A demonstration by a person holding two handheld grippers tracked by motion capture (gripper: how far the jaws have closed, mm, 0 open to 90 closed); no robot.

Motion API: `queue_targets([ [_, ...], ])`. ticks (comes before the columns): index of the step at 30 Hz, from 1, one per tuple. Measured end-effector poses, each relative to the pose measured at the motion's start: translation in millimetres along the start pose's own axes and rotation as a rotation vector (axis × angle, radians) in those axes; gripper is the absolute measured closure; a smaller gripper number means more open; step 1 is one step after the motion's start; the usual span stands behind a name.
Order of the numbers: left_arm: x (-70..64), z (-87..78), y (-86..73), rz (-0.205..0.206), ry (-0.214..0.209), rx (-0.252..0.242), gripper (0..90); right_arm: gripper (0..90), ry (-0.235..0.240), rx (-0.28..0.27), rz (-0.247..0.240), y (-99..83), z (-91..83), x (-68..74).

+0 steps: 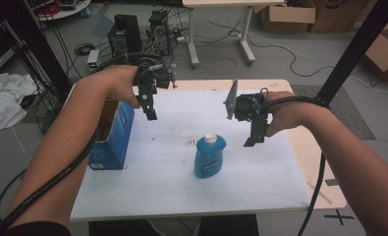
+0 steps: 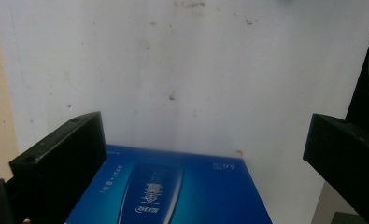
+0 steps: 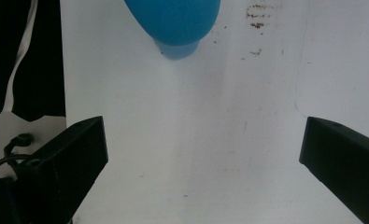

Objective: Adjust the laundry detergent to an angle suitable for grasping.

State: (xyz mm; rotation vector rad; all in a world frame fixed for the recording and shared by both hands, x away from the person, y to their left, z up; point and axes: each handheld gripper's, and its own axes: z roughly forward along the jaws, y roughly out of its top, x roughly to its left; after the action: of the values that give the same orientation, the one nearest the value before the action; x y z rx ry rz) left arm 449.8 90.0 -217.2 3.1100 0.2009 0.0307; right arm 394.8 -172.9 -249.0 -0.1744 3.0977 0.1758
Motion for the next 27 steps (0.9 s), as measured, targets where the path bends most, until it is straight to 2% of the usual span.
queue_targets([
  [7, 0.0, 1.6, -1.7, 0.000, 0.000, -0.007, 0.0, 0.7, -0.002, -0.006, -0.014, 7.9, -6.3, 0.4],
  [15, -0.4, 0.5, -6.9, -0.010, 0.000, -0.006, 0.1, 0.5, -0.017, -0.010, -0.065, 29.8, -19.3, 4.1],
  [23, -0.9, 2.2, -8.8, -0.017, -0.001, -0.005, 0.1, 0.2, 0.002, -0.021, -0.111, 43.5, -20.3, 7.9],
  [27, -1.2, 2.5, -8.2, -0.017, -0.002, 0.000, 0.1, 0.0, 0.003, -0.015, -0.117, 47.7, -19.3, 9.2],
])
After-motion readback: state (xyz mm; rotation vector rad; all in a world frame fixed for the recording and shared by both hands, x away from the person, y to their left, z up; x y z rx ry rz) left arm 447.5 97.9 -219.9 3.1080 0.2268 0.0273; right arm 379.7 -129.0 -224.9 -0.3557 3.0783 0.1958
